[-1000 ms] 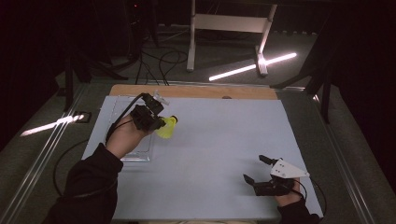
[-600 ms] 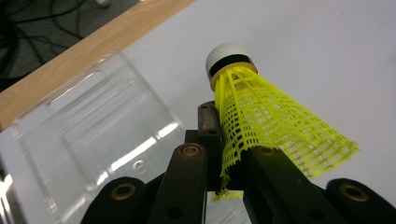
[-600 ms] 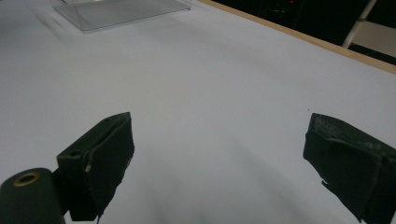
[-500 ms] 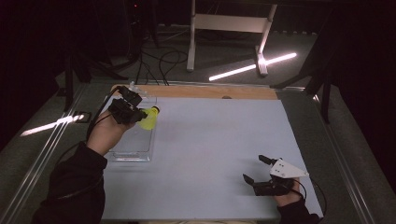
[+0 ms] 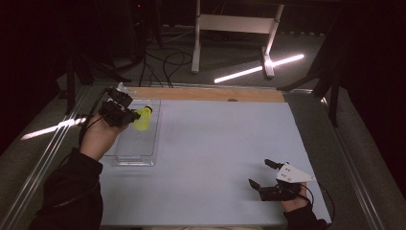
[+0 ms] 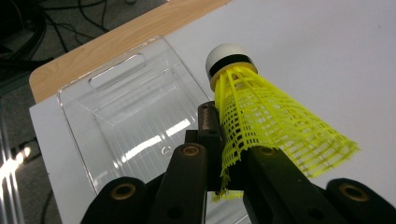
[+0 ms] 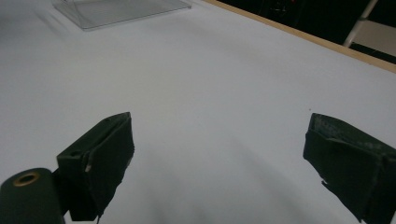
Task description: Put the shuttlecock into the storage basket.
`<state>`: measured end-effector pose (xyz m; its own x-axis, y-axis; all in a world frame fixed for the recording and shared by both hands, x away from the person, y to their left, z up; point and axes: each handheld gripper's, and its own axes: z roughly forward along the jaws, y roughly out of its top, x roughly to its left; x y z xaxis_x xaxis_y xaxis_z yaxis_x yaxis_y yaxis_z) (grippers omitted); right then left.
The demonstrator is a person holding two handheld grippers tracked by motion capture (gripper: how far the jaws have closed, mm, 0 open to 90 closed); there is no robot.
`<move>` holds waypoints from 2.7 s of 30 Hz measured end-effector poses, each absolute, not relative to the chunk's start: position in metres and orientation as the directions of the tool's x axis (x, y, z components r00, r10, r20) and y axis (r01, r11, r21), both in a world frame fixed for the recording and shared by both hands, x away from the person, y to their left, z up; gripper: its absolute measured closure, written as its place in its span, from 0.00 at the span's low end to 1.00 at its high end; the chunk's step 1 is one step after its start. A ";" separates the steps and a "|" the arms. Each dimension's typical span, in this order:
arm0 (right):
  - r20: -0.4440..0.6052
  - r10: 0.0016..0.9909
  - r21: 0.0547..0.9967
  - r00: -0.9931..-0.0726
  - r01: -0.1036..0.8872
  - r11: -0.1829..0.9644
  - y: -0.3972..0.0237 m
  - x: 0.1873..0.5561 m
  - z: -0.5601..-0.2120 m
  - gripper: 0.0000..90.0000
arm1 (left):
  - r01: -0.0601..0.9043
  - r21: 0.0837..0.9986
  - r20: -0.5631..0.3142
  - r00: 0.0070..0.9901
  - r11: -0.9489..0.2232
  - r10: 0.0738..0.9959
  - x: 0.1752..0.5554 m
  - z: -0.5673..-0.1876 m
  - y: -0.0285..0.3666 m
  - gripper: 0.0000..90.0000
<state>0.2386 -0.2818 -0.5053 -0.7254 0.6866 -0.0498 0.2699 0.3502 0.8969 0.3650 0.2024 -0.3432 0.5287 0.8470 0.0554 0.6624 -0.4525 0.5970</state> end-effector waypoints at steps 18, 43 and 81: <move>-0.054 0.686 0.898 -0.725 0.266 0.351 -0.283 0.238 -0.504 0.10 | 0.706 0.588 0.003 0.487 -0.396 0.873 0.378 -0.375 0.210 0.99; -0.056 0.688 0.895 -0.724 0.270 0.356 -0.283 0.238 -0.505 0.10 | 0.757 0.551 -0.036 0.443 -0.352 0.896 0.392 -0.428 0.204 0.99; -0.052 0.690 0.890 -0.722 0.280 0.360 -0.284 0.238 -0.506 0.10 | 0.829 0.396 -0.083 0.461 -0.396 0.883 0.398 -0.470 0.200 0.66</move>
